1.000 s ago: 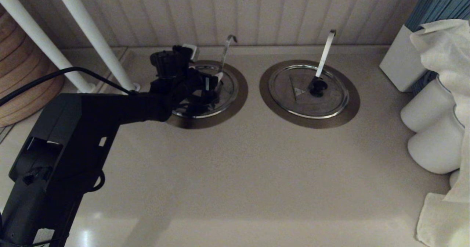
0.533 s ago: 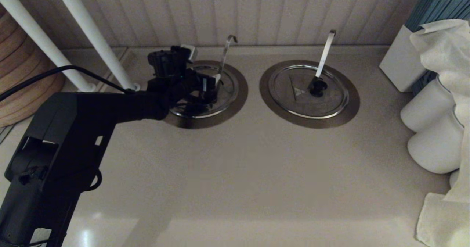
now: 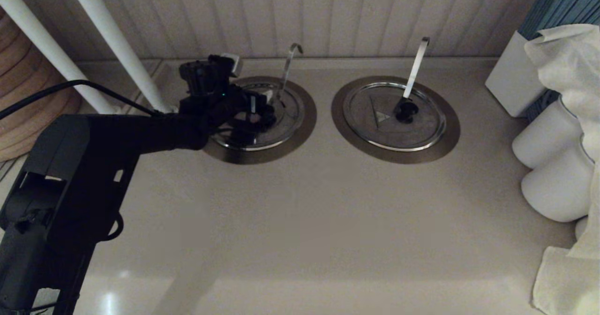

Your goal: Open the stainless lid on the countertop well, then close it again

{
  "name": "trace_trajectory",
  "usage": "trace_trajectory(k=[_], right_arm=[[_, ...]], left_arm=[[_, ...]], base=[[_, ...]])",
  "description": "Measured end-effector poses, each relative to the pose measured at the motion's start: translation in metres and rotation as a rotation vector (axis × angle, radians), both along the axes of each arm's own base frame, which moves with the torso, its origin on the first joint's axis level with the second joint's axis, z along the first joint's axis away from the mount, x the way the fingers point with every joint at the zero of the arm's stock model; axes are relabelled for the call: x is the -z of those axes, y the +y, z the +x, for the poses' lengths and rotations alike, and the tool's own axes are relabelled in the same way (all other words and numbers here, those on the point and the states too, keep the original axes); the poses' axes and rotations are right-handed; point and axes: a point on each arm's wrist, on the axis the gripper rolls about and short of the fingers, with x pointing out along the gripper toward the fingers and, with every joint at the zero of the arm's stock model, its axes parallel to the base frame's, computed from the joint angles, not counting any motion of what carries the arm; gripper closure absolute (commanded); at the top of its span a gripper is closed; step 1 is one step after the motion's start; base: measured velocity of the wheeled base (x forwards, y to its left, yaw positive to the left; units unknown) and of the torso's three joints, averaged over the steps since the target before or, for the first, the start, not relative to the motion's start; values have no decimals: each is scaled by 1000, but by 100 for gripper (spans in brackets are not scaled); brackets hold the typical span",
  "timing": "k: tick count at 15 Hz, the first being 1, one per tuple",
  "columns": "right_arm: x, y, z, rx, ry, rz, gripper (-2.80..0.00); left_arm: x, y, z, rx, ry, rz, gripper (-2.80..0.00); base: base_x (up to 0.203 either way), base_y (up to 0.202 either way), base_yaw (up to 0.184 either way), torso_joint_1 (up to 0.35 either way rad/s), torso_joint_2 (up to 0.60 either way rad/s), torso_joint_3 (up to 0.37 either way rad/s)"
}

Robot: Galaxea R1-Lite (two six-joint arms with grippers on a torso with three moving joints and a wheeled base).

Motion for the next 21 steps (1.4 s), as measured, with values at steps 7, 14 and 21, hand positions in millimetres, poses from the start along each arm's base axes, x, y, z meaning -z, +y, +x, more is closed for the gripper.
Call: trace_trajectory(k=[7, 14, 21], right_arm=[[0, 0, 0, 0, 0, 0, 0], [0, 0, 0, 0, 0, -1, 0], [0, 0, 0, 0, 0, -1, 0]], left_arm=[[-67, 32, -27, 20, -54, -255, -280], [-117, 42, -67, 29, -30, -360, -280], [-133, 54, -137, -9, 188, -306, -280]], base=[[0, 0, 0, 0, 0, 0], [0, 0, 0, 0, 0, 0], [0, 0, 0, 0, 0, 0]])
